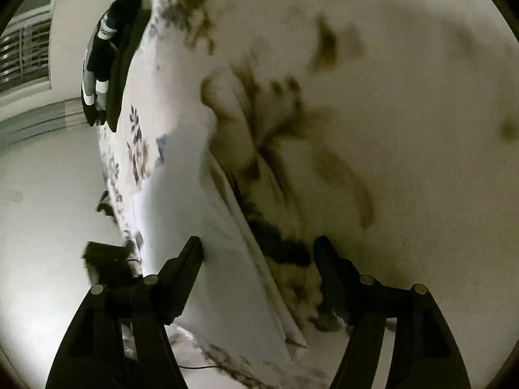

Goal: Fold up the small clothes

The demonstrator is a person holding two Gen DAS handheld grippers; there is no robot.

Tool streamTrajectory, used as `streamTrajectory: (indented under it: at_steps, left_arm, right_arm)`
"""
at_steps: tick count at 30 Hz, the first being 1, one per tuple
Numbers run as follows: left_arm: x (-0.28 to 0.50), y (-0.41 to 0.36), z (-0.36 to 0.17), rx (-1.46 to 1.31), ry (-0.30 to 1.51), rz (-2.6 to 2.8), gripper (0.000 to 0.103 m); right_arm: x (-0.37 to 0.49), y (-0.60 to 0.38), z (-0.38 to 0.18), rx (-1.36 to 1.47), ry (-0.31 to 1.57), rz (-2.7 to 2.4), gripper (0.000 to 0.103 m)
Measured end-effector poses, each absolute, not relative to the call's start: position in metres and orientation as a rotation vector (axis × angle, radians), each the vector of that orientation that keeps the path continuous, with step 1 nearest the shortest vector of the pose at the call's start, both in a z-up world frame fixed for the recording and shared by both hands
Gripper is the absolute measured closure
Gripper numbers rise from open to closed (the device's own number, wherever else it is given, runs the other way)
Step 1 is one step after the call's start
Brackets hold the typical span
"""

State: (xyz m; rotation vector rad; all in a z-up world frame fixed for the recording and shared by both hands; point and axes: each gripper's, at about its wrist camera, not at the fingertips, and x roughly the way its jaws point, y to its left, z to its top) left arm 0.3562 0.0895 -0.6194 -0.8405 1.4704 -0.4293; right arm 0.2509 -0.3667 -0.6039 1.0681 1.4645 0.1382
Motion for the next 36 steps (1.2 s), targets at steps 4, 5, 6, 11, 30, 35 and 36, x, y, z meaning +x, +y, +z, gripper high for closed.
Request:
streamTrajectory:
  at_steps: [4,5,6,11,30,35,36]
  left_arm:
    - [0.302,0.109,-0.579,-0.769,1.412,-0.255,0.028]
    - [0.286,0.112,-0.572,-0.771,1.411,-0.219,0.028]
    - [0.272,0.115,-0.569,-0.788,1.417,-0.185,0.028]
    - [0.227,0.109,-0.589,-1.033,1.500,-0.128,0.028]
    - [0.259,0.178,-0.586,-1.095,1.290,-0.003,0.089]
    - [0.275,0.143,-0.591,-0.975,1.389,-0.174,0.035]
    - [0.282,0.134,-0.591,-0.972,1.393,-0.213,0.035]
  right_arm:
    - [0.240,-0.370,-0.594,1.107,1.431,0.103,0.031]
    - [0.234,-0.369,-0.586,1.096,1.423,0.078,0.031]
    - [0.228,-0.369,-0.578,1.092,1.419,0.049,0.031]
    - [0.169,-0.346,-0.555,1.171,1.443,-0.080,0.031]
    - [0.140,-0.283,-0.609,1.503,1.397,-0.127,0.092]
    - [0.154,-0.280,-0.595,1.340,1.492,-0.075,0.063]
    - [0.156,-0.281,-0.587,1.262,1.526,-0.063,0.042]
